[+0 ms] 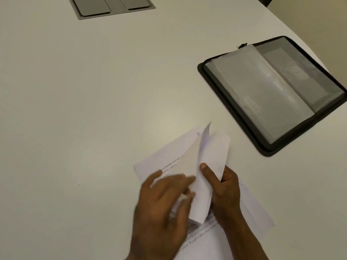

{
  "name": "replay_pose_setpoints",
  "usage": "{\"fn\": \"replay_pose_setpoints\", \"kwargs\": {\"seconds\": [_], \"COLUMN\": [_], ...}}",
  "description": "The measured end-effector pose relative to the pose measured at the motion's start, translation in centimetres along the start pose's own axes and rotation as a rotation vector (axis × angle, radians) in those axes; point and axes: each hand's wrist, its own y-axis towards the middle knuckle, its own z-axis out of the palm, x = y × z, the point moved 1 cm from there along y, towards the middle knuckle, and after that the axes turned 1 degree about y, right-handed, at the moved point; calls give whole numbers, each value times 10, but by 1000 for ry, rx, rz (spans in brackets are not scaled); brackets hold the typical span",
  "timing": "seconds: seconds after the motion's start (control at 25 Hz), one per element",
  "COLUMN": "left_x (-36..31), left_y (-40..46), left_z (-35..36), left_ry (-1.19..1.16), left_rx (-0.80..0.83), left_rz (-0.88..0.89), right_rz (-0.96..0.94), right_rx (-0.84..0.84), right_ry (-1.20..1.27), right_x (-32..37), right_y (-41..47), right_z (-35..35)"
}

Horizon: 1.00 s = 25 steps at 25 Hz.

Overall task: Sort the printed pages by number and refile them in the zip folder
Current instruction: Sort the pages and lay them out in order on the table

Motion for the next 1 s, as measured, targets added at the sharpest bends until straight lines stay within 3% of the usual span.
{"fn": "replay_pose_setpoints", "kwargs": {"seconds": [0.16, 0.28, 0.4, 0.48, 0.56, 0.68, 0.76, 0.84, 1.0], "left_x": [1, 15, 35, 42, 45, 47, 43, 31, 30], "left_y": [-29, -36, -43, -46, -50, -51, -47, -39, 1], "left_z": [27, 35, 39, 42, 44, 43, 39, 28, -9], "left_ry": [113, 181, 234, 229, 215, 205, 158, 67, -127], "left_rx": [70, 87, 67, 72, 90, 103, 123, 130, -75], "left_rz": [241, 299, 291, 297, 309, 293, 273, 204, -188], "right_rz": [17, 27, -242, -593, -854, -987, -950, -980, -994], "right_rx": [-43, -73, -169, -130, 69, 384, 474, 453, 388], "right_ry": [-44, -8, -82, -473, -1049, -1562, -1618, -1561, -1417], "right_x": [-4, -3, 17, 33, 42, 32, 22, 20, 15], "right_y": [0, 1, 0, 4, 12, 25, 32, 35, 35], "right_z": [-3, 2, -1, -13, -22, -31, -36, -37, -34]}}
